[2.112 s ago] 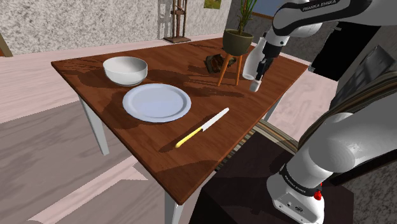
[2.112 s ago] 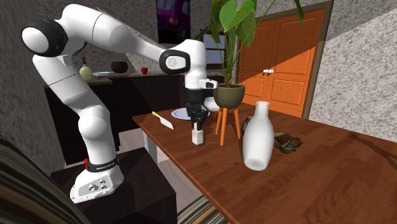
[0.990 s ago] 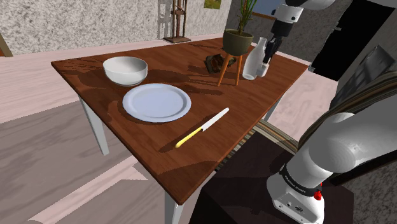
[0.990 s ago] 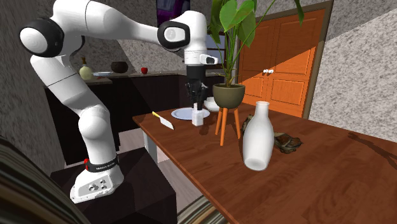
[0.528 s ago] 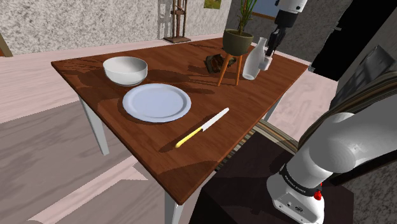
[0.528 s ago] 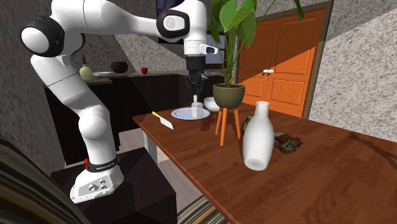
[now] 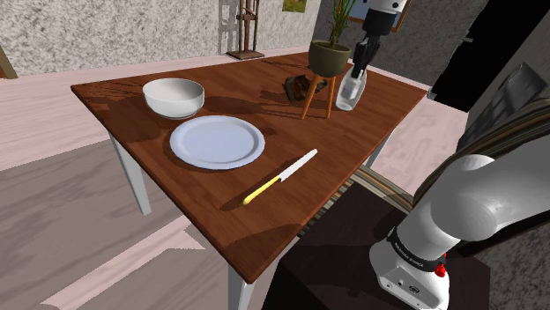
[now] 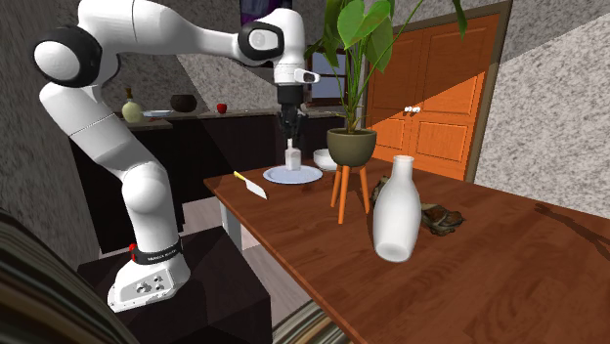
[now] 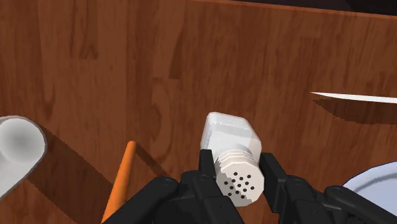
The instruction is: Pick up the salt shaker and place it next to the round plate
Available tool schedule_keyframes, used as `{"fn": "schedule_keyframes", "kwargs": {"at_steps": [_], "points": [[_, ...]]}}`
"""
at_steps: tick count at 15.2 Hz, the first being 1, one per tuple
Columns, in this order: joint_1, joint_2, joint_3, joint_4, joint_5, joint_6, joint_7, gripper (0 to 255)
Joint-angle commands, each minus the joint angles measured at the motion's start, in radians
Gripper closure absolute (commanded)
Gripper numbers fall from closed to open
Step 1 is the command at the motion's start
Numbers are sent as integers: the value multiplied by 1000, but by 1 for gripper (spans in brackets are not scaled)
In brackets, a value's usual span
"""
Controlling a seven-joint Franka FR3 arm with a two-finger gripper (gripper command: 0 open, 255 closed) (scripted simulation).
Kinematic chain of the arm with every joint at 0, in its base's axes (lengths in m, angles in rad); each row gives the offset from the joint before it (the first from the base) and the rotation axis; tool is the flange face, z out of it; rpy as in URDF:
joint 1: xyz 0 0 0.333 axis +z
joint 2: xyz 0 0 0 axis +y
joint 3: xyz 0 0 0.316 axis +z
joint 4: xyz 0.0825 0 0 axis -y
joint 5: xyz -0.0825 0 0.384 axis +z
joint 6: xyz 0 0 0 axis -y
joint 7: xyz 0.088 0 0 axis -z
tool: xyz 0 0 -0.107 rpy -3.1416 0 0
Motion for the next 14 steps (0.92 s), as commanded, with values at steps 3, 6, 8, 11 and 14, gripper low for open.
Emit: {"fn": "schedule_keyframes", "kwargs": {"at_steps": [3, 6, 8, 11, 14], "points": [[31, -18, 75, -21, 29, -3, 99, 255], [56, -14, 131, -22, 54, -2, 172, 255], [73, -6, 167, -17, 71, -1, 219, 255], [99, 15, 221, -2, 96, 2, 290, 255], [105, 18, 234, -27, 102, 30, 309, 255]]}}
